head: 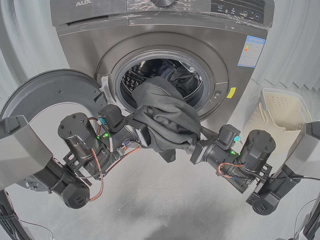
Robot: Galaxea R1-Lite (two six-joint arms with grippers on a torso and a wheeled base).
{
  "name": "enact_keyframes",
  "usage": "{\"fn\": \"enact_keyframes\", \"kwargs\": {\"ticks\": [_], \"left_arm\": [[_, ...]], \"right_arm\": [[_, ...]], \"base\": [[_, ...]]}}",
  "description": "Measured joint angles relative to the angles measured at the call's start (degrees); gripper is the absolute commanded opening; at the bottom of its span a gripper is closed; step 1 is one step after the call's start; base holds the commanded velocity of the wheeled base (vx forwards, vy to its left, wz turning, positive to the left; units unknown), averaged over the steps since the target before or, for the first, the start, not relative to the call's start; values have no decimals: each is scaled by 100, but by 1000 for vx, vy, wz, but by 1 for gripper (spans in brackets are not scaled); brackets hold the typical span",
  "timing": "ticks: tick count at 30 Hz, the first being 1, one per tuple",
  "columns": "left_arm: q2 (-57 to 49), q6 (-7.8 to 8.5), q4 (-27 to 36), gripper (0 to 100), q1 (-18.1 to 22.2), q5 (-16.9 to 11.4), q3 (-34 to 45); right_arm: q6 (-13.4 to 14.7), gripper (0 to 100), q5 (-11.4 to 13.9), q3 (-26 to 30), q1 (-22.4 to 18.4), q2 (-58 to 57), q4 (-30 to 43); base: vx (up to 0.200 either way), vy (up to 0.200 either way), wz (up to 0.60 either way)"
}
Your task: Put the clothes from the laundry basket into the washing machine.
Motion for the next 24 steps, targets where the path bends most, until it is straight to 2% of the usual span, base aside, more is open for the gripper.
{"fn": "enact_keyframes", "kwargs": {"ticks": [5, 10, 15, 19, 24], "left_arm": [[-245, 16, 0, 0, 9, -99, 251], [-562, 32, 2, 0, 5, -386, 811], [-898, 24, -1, 0, 18, -514, 1229], [-1063, 27, 0, 0, 60, -463, 1282], [-1146, 21, 7, 0, 151, -433, 1334]], "right_arm": [[-85, 100, 206, 645, 187, -258, 0], [-113, 100, 494, 1488, 652, -716, -5], [-121, 100, 657, 2011, 887, -1030, -7], [-156, 100, 644, 2153, 917, -1150, -10], [-204, 100, 600, 2153, 589, -1231, -10]], "base": [[0, 0, 0], [0, 0, 0], [0, 0, 0], [0, 0, 0], [0, 0, 0]]}}
